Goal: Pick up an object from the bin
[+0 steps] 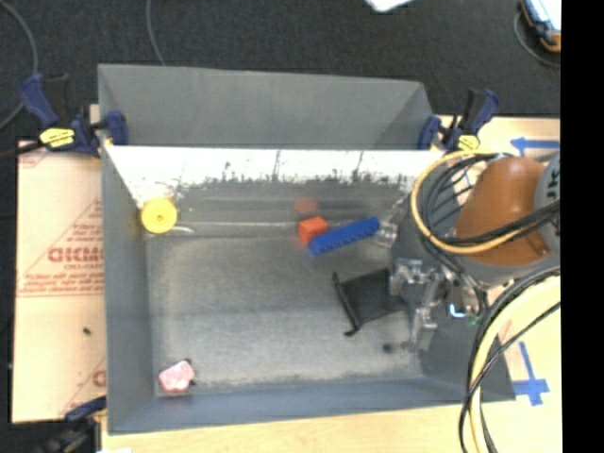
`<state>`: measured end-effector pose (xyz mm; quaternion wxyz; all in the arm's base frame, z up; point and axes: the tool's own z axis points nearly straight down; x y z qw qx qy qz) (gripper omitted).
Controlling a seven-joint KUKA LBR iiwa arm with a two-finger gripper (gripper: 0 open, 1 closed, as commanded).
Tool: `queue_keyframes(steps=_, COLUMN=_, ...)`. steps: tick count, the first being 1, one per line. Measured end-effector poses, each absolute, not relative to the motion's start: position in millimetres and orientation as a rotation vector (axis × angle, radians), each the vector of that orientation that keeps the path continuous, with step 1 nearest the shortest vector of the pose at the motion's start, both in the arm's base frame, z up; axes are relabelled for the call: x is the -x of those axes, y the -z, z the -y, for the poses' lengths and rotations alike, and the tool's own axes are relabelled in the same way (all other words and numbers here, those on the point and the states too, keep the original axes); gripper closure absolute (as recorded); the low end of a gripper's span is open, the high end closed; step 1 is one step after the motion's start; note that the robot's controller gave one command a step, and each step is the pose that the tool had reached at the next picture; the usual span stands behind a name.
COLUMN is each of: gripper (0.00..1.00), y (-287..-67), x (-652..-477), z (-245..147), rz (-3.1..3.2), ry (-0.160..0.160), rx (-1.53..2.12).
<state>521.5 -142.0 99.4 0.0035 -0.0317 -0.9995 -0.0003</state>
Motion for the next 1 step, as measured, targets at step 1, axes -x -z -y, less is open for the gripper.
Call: queue_keyframes(steps=1, gripper=0.0, y=-72.2, x=-570.9, z=96.8, rz=3.112, ry=-0.007, rx=-0.487)
